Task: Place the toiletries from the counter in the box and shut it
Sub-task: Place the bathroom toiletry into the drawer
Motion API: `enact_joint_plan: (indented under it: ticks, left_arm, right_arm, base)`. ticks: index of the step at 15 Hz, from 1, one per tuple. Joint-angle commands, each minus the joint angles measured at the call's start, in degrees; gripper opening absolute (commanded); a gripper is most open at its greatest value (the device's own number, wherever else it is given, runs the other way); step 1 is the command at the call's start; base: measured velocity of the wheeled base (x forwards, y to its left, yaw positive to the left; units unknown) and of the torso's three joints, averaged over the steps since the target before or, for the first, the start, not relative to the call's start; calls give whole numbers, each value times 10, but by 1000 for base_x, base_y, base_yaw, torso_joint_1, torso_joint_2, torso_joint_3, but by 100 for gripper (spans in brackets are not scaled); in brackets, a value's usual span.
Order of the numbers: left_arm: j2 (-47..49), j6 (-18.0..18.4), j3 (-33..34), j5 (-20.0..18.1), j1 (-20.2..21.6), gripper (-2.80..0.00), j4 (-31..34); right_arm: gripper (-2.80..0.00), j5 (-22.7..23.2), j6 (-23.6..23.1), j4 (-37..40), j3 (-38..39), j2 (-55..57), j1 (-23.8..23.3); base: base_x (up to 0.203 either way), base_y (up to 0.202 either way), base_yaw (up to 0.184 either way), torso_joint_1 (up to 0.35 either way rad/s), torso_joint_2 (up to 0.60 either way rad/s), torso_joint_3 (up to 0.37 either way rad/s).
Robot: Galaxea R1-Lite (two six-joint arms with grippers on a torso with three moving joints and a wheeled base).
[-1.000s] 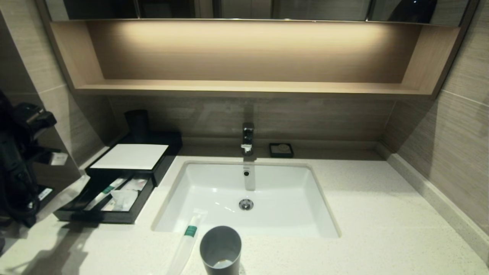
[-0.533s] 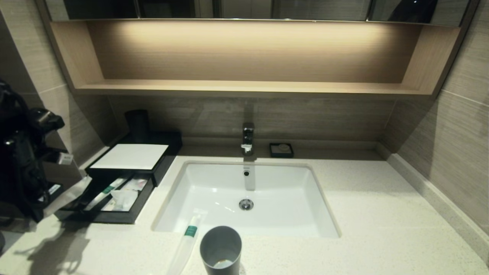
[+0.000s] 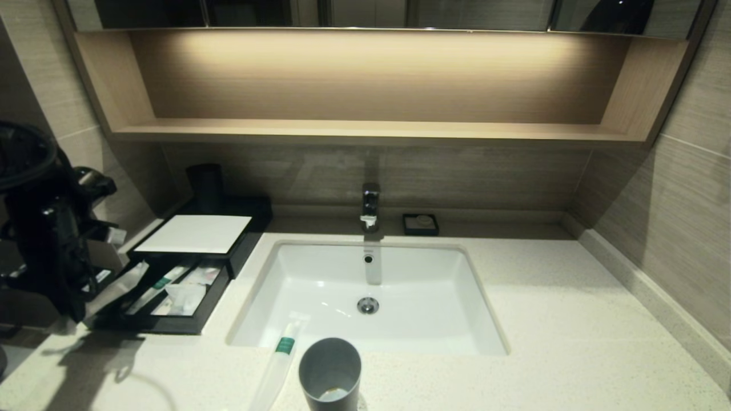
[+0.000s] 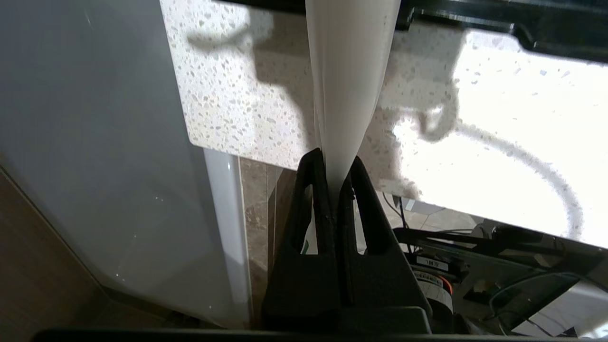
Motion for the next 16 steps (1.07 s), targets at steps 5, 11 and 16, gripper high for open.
enact_joint_plan:
  ticks: [5, 11, 16]
  left_arm:
    - [68, 0, -72, 0, -4, -280, 4]
    - [95, -1, -116, 0, -10, -280, -5]
    - [110, -2, -116, 2, -18, -280, -30]
  right_arm:
    - [-280, 0, 0, 0, 0, 1, 0]
    - [-280, 0, 1, 0, -1, 1, 0]
    - [-280, 0, 0, 0, 0, 1, 0]
  base:
    - [0, 0, 0, 0, 0, 0]
    - [0, 0, 0, 0, 0, 0]
    - [0, 0, 0, 0, 0, 0]
